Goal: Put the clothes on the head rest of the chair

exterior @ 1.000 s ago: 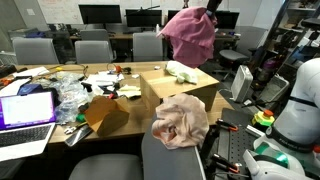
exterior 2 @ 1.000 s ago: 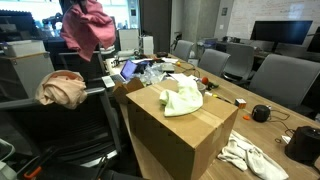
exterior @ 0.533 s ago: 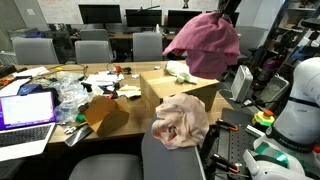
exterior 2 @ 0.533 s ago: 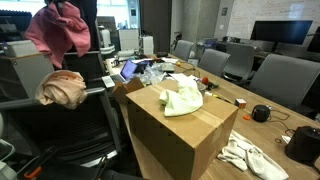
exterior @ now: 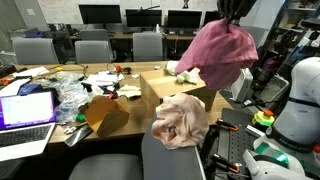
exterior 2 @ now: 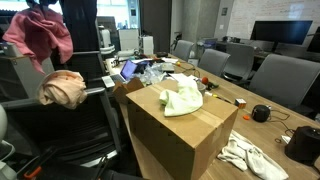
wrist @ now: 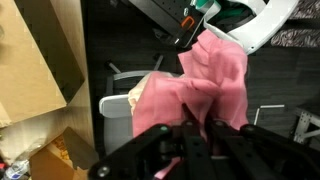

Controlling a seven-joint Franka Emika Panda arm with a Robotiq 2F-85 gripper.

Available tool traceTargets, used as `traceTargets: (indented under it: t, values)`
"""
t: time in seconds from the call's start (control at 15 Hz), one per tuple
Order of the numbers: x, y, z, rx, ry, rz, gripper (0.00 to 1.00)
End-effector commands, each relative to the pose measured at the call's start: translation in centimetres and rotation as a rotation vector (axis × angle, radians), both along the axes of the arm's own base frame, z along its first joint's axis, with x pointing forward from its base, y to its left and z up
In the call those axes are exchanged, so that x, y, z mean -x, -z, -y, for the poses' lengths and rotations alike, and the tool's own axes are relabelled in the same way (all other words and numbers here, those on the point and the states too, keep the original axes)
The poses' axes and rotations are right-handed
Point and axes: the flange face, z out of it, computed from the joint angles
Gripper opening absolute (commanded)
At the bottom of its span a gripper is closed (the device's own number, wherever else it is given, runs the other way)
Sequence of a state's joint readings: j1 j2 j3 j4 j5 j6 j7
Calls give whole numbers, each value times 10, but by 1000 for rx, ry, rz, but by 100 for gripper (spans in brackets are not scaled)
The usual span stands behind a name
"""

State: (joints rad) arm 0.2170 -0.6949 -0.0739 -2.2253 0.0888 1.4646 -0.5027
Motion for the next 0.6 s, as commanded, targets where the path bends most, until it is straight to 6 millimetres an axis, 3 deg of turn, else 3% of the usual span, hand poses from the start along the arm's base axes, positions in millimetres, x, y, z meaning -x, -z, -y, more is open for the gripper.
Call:
traceTargets:
  t: [0.0, 0.53]
  values:
    - [-10, -8, -29, 52, -117, -22, 2]
    - [-19, 14, -91, 154, -289, -46, 2]
